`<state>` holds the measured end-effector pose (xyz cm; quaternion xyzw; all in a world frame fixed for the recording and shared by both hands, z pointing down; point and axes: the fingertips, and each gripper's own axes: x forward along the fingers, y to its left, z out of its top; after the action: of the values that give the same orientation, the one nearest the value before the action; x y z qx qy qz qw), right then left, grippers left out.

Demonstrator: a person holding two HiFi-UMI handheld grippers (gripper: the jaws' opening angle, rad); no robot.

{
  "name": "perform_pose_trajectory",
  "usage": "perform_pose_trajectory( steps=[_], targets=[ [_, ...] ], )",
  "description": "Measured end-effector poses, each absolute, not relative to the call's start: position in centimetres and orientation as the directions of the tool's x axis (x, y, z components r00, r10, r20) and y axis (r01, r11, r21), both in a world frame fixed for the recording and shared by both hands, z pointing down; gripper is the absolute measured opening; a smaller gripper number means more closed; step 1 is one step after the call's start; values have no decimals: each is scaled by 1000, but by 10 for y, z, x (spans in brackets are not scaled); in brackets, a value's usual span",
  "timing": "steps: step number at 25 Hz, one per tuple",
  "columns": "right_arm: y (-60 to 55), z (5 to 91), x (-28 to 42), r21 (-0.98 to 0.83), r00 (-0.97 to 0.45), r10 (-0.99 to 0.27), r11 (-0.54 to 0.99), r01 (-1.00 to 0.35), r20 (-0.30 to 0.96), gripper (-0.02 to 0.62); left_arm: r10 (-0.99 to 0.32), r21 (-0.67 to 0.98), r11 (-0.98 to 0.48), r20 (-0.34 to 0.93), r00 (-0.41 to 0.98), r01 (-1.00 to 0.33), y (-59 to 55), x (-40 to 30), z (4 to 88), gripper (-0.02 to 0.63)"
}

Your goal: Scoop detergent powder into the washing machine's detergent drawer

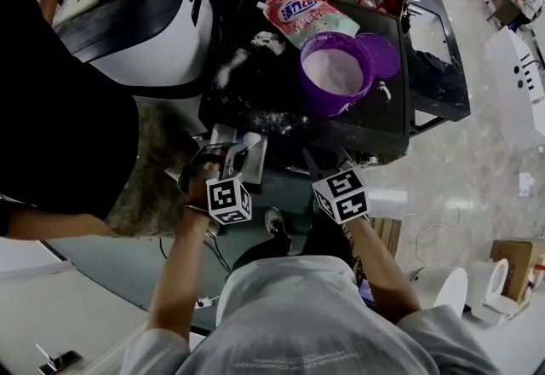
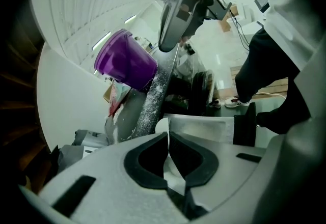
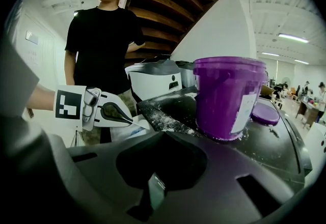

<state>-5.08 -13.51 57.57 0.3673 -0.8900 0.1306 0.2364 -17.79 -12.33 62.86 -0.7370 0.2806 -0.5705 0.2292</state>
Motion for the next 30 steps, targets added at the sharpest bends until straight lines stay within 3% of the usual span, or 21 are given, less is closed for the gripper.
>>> perform_pose_trajectory(
  steps=[6, 12, 17, 24, 30],
  targets=[
    [-135, 574, -52, -60, -621, -592, 698, -714, 514, 6, -672, -628, -739, 710, 211, -243, -121, -182, 623, 14],
    [-139, 564, -49, -54, -620, -607, 692, -720, 497, 5, -644, -464, -747, 682, 346, -477, -115, -181, 602, 14],
    [-142, 549, -47, -37, -617, -628, 686, -727, 475, 6, -634, -346, -741, 643, 430, -575, -110, -185, 586, 14],
    [-152, 517, -40, -3, -613, -670, 674, -739, 420, 6, -689, -41, -637, 478, 545, -769, -122, -192, 546, 15],
    [-165, 467, -26, 56, -600, -729, 650, -758, 330, 5, -761, 71, -567, 338, 554, -821, -141, -189, 495, 14]
  ],
)
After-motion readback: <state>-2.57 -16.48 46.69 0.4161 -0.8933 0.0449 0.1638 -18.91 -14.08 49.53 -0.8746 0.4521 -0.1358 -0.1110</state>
